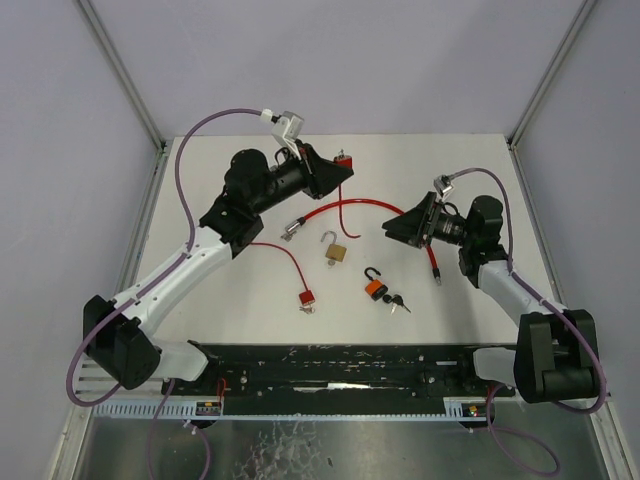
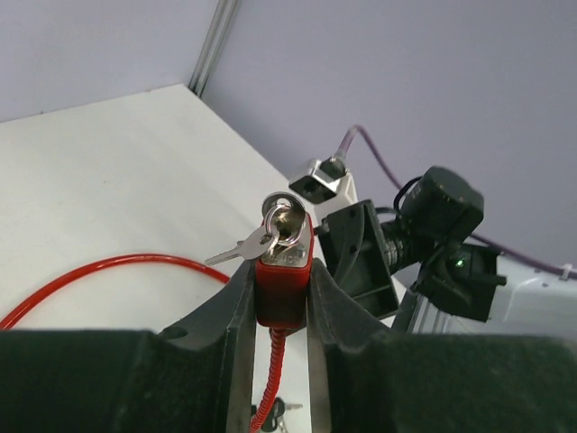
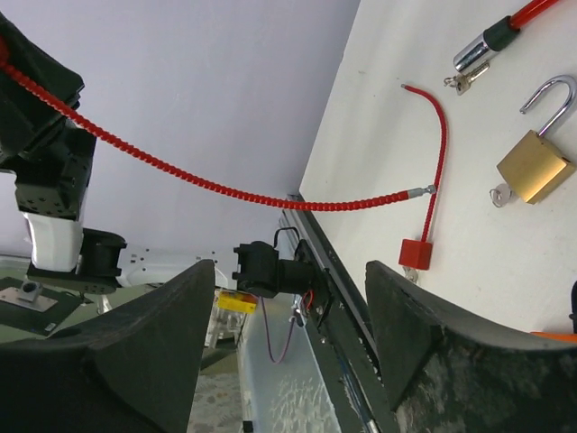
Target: Lock with the key
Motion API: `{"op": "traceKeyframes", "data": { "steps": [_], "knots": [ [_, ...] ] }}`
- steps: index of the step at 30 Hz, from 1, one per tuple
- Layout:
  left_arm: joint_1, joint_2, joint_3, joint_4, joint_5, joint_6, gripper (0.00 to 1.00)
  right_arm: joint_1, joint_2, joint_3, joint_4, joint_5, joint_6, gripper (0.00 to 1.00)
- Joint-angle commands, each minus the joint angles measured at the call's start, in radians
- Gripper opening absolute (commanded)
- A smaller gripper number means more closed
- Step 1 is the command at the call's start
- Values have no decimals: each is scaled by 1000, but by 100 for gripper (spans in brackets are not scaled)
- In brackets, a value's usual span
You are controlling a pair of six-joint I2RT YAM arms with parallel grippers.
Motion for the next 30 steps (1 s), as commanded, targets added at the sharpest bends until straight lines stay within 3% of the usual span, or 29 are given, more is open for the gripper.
{"op": "traceKeyframes", "data": {
  "steps": [1, 4, 8, 13, 15, 18, 19, 22, 30],
  "knots": [
    [-1, 14, -11, 226, -12, -101, 0, -3, -12, -26, 192, 20, 115, 74],
    [5, 45, 15, 228, 83, -101, 0, -3, -12, 9, 198, -51, 4, 74],
    [24, 88, 50, 205, 291, -61, 0, -3, 8, 136, 61, -199, -234, 75],
    [26, 74, 22, 141, 455, 150, 0, -3, 31, 353, -198, -394, -571, 72],
    [26, 61, 14, 84, 476, 255, 0, -3, 41, 476, -514, -410, -847, 72],
    [24, 51, 8, 31, 503, 338, 0, 11, 99, 740, -1213, -340, -1502, 72],
    [18, 51, 5, 23, 506, 351, 0, 20, 120, 795, -1314, -308, -1569, 72],
    [-9, 53, 6, 6, 518, 388, 0, 34, 148, 857, -1313, -308, -1522, 69],
    [-51, 65, 12, -16, 514, 416, 0, 126, 111, 805, -1153, -270, -1376, 64]
  ]
}}
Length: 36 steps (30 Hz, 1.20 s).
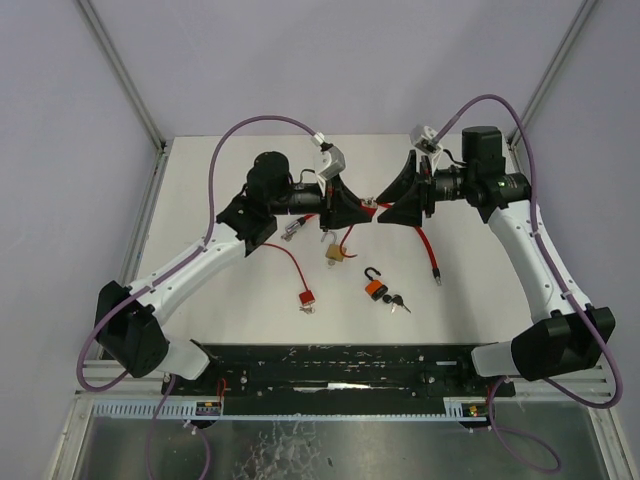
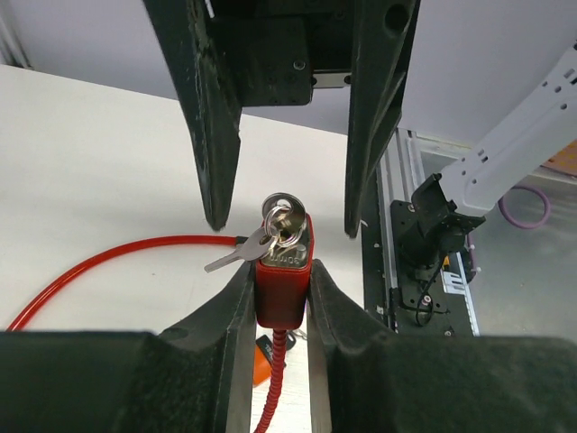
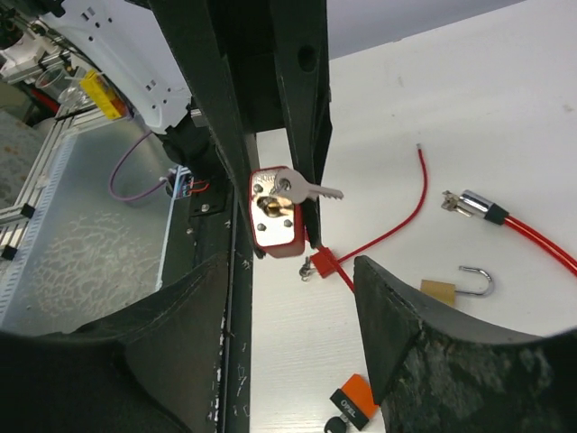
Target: Lock with the key
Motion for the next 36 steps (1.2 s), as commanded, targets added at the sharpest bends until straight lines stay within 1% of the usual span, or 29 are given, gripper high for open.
{"op": "traceKeyframes", "data": {
  "steps": [1, 5, 11, 14, 19, 21, 23, 26, 27, 29, 31, 34, 36],
  "knots": [
    [-17, -12, 4, 7, 27, 44, 0, 34, -16, -1, -10, 5, -9, 63],
    [-22, -7, 3, 8, 37, 41, 0, 40, -15, 0, -10, 3, -7, 60],
    [-27, 3, 7, 8, 33, 35, 0, 61, -12, -5, -8, 0, -8, 49],
    [-29, 9, 9, 8, 32, 32, 0, 67, -15, -8, -10, 0, -9, 46],
    [-37, 18, 9, 8, 31, 26, 0, 71, -13, -8, -8, 3, -9, 46],
    [-39, 21, 11, 9, 28, 24, 0, 74, -12, -7, -8, 2, -8, 44],
    [-41, 24, 12, 8, 25, 23, 0, 77, -12, -9, -8, 2, -10, 38],
    [-41, 24, 14, 8, 18, 18, 0, 81, -12, -14, -13, -1, -18, 25],
    [-41, 24, 12, 10, 15, 18, 1, 82, -12, -15, -15, -1, -21, 19],
    [-41, 21, 10, 14, 7, 14, 5, 82, -14, -17, -23, -1, -30, 7],
    [-41, 14, 3, 19, -11, 11, 12, 82, -17, -17, -31, -2, -32, 1],
    [-40, -4, -22, 32, -46, -3, 29, 81, -22, -25, -24, -3, -7, 0],
    [-40, -19, -46, 35, -72, -8, 43, 79, -28, -43, 15, 4, 49, 0]
  ]
}}
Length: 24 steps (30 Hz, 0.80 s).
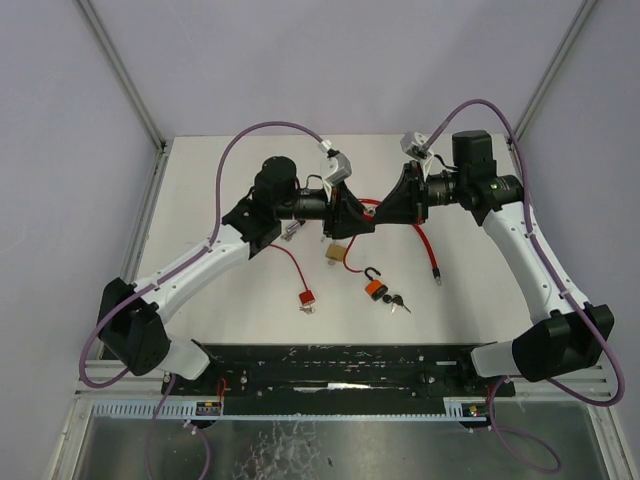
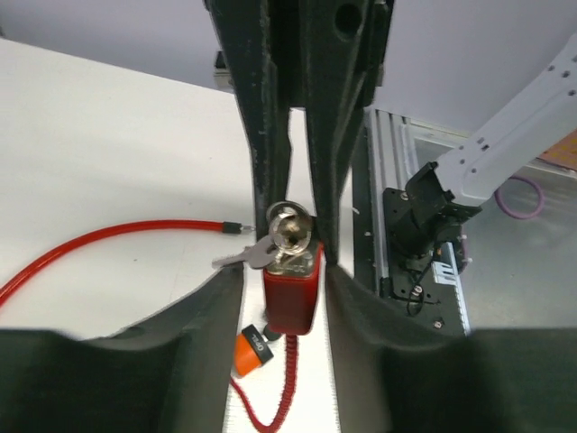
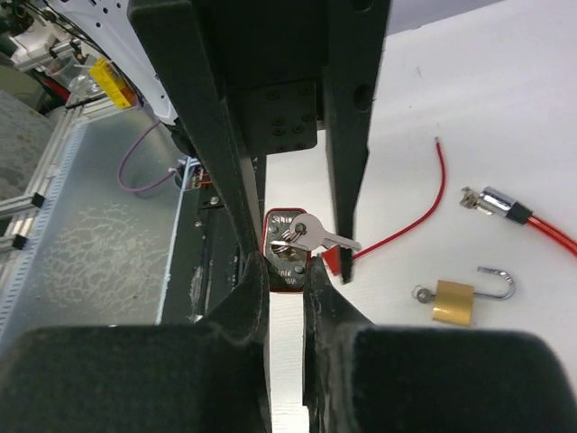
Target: Lock with the key
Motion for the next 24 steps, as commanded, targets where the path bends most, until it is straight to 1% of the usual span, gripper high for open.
{"op": "traceKeyframes", "data": {
  "steps": [1, 3, 6, 9, 11, 13, 16, 17, 20, 24],
  "knots": [
    [-4, -50, -50, 68, -74, -11, 45, 8, -32, -37, 68, -15, 116, 0],
    [-4, -73, -84, 84, -97, -22, 53, -2, -42, -70, 142, -23, 205, 0],
    [-3, -109, -149, 141, -130, -55, 58, -15, -54, -120, 241, -35, 332, 0],
    [-3, -143, -201, 178, -200, -82, 67, -22, -63, -169, 338, -33, 442, 0],
    [-3, -170, -240, 213, -261, -103, 69, -35, -69, -203, 423, -29, 541, 0],
    [-3, -194, -281, 245, -318, -127, 70, -56, -74, -257, 553, -12, 692, 0],
    [-5, -219, -334, 276, -427, -200, 70, -89, -77, -345, 787, 31, 965, 0],
    [-8, -223, -343, 279, -470, -233, 70, -98, -75, -368, 828, 48, 1023, 0],
    [-41, -231, -372, 301, -579, -278, 70, -120, -61, -402, 834, 93, 1107, 0],
    [-111, -191, -364, 308, -699, -242, 66, -129, -38, -444, 912, 114, 1225, 0]
  ]
}}
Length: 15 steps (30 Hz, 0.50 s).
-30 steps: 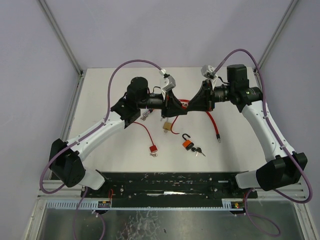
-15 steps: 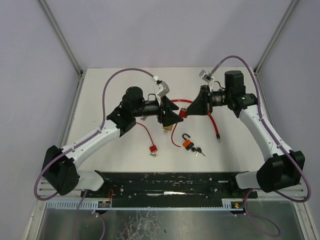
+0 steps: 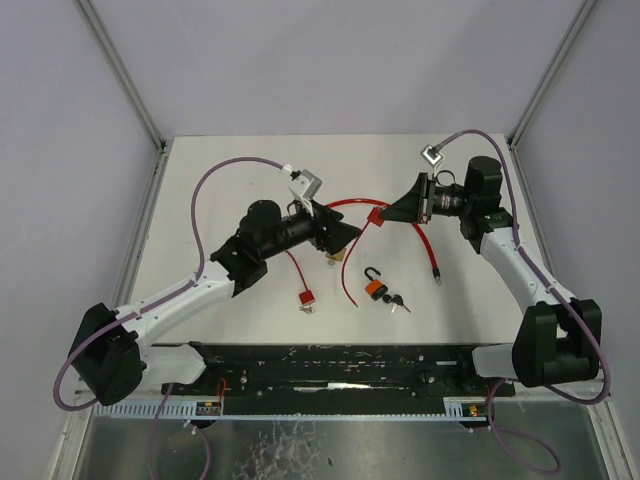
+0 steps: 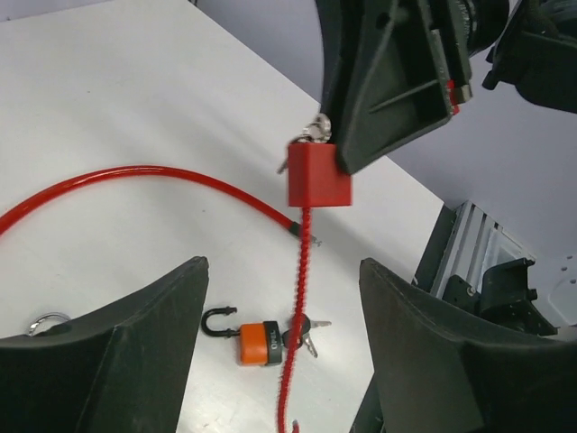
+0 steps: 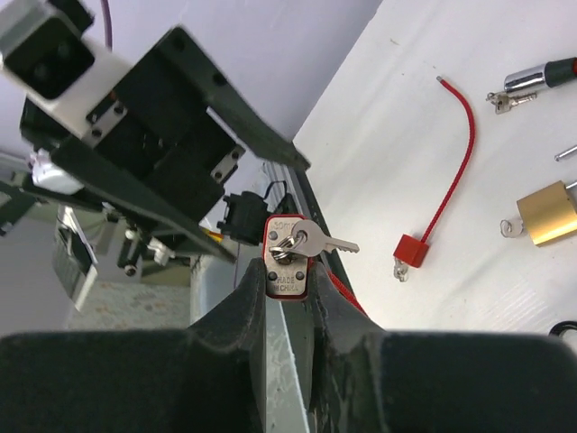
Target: Lock with the key
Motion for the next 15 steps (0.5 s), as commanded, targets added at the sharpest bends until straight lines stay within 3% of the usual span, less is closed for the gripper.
{"op": "traceKeyframes", "data": {
  "steps": [1, 15],
  "knots": [
    [-72, 40, 13, 107, -195, -9, 64, -10, 15, -20, 191, 34, 236, 0],
    [-112, 200, 148, 2, -241, -3, 36, -14, 33, -11, 93, 70, 195, 0]
  ]
}}
